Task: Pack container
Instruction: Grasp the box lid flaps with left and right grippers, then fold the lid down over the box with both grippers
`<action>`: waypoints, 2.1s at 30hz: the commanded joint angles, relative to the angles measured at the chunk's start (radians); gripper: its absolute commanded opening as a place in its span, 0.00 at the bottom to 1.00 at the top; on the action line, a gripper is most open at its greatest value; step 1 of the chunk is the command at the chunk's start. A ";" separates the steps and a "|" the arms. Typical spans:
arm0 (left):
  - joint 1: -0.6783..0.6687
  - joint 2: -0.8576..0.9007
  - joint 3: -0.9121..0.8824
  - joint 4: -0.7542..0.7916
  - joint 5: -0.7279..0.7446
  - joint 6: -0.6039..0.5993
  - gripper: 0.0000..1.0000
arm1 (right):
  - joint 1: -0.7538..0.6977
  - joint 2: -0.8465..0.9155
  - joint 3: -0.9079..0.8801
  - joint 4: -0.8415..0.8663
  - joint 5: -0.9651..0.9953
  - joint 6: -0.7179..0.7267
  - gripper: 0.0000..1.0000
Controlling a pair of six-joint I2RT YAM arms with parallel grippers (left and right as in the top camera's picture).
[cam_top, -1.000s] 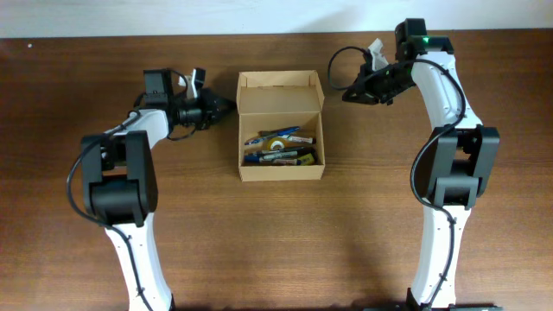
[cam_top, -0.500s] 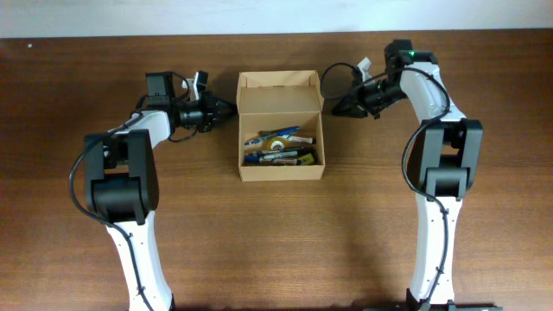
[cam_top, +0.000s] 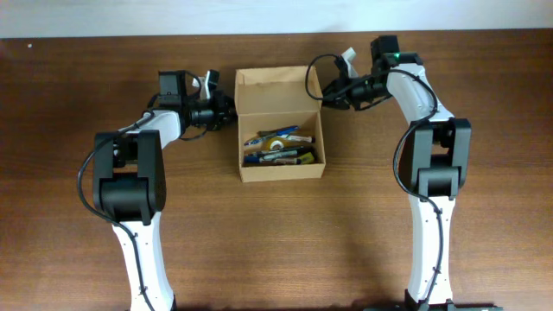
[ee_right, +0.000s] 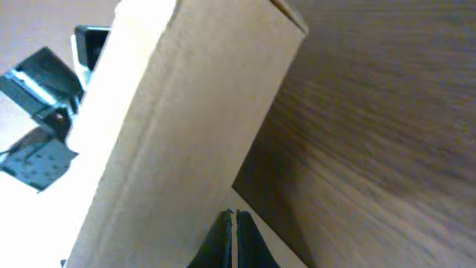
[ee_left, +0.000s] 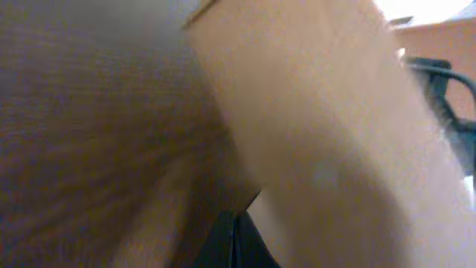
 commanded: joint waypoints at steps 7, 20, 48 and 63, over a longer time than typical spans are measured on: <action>0.005 0.010 0.098 0.160 0.050 -0.113 0.02 | 0.005 0.002 0.001 0.075 -0.106 0.034 0.04; 0.005 0.010 0.317 0.042 0.123 -0.130 0.01 | 0.005 -0.050 0.124 -0.026 -0.122 -0.026 0.04; -0.023 -0.125 0.597 -0.542 0.006 0.137 0.02 | 0.154 -0.241 0.554 -0.552 0.491 -0.155 0.04; -0.098 -0.335 0.597 -1.219 -0.414 0.550 0.01 | 0.342 -0.330 0.553 -0.747 0.808 -0.121 0.04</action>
